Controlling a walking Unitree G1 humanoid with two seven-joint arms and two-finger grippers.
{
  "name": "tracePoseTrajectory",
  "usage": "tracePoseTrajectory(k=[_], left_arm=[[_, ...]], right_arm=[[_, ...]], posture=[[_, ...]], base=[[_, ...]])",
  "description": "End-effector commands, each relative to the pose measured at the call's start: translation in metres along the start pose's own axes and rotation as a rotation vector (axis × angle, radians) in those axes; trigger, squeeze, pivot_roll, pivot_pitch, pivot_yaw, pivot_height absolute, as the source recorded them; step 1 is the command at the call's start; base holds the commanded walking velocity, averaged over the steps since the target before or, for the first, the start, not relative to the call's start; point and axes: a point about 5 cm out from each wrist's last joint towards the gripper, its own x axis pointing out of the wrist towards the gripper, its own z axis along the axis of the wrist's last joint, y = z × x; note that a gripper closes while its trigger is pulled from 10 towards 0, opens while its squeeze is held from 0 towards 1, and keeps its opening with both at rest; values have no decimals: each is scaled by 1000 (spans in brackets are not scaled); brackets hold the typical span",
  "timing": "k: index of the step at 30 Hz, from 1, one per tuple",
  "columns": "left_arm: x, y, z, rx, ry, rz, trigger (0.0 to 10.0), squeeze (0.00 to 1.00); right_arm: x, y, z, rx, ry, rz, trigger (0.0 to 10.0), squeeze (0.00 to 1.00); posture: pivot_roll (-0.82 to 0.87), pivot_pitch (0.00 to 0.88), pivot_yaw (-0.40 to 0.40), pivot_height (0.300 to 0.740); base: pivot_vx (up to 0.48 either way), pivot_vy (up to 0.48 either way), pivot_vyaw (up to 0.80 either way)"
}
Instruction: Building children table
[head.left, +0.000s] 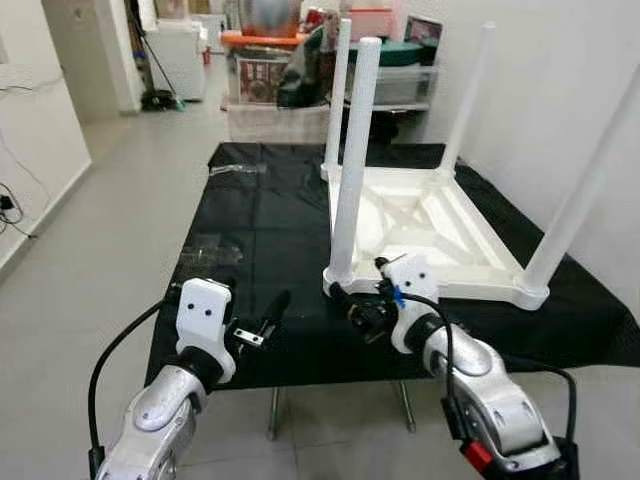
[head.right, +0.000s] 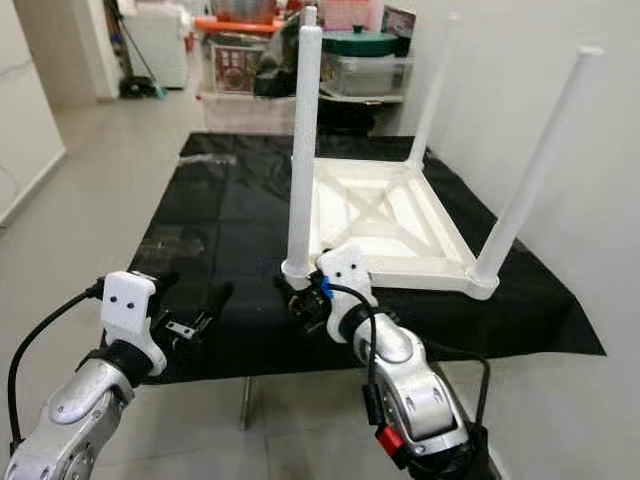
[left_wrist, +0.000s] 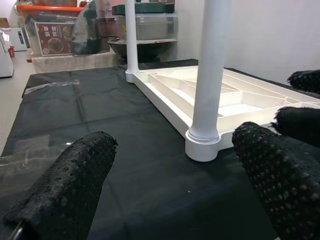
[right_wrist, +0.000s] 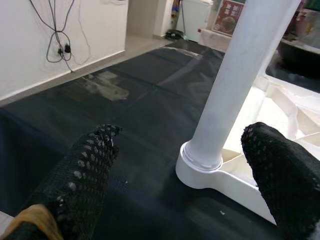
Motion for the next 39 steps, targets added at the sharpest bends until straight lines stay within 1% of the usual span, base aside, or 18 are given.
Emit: tracePoseTrajectory(k=[1, 3, 9, 13, 18, 26, 31, 37, 38, 39], left_arm=[[2, -1, 0, 10, 0, -2, 10000, 0], [2, -1, -1, 28, 6, 0, 10000, 0], [5, 2, -2, 42, 12, 29, 10000, 0], [6, 1, -3, 47, 13, 23, 10000, 0], [6, 0, -4, 53, 19, 20, 10000, 0], [6, -1, -4, 51, 22, 23, 10000, 0], [6, -2, -4, 31, 12, 26, 10000, 0], [6, -2, -5, 31, 15, 24, 10000, 0], [6, -2, -6, 33, 18, 22, 10000, 0], [6, -3, -6, 32, 20, 21, 10000, 0]], right_arm=[[2, 0, 1, -16, -7, 1, 10000, 0], [4, 0, 3, -20, -12, 3, 10000, 0], [6, 3, 3, -9, -18, -11, 10000, 0], [6, 3, 3, 2, -19, -32, 10000, 0], [8, -1, 3, 9, -18, -65, 10000, 0], [9, -4, 3, 8, -18, -79, 10000, 0], [9, -6, 5, 4, -27, -98, 10000, 0], [7, -8, 6, -12, -37, -95, 10000, 0], [5, -10, 8, -25, -48, -95, 10000, 0], [4, -16, 12, -42, -64, -111, 10000, 0]], posture=[[69, 0, -53, 740], [73, 0, -53, 740], [70, 0, -49, 740], [70, 0, -47, 740], [70, 0, -52, 740], [68, 0, -53, 740], [67, 0, -54, 740], [62, 0, -51, 740], [62, 0, -51, 740], [56, 0, -47, 740]], base=[[0, 0, 0], [0, 0, 0], [52, -46, 0], [315, -360, 0], [0, -421, 0], [0, -438, 0], [0, 0, 0], [0, 0, 0], [0, 0, 0], [0, 0, 0]])
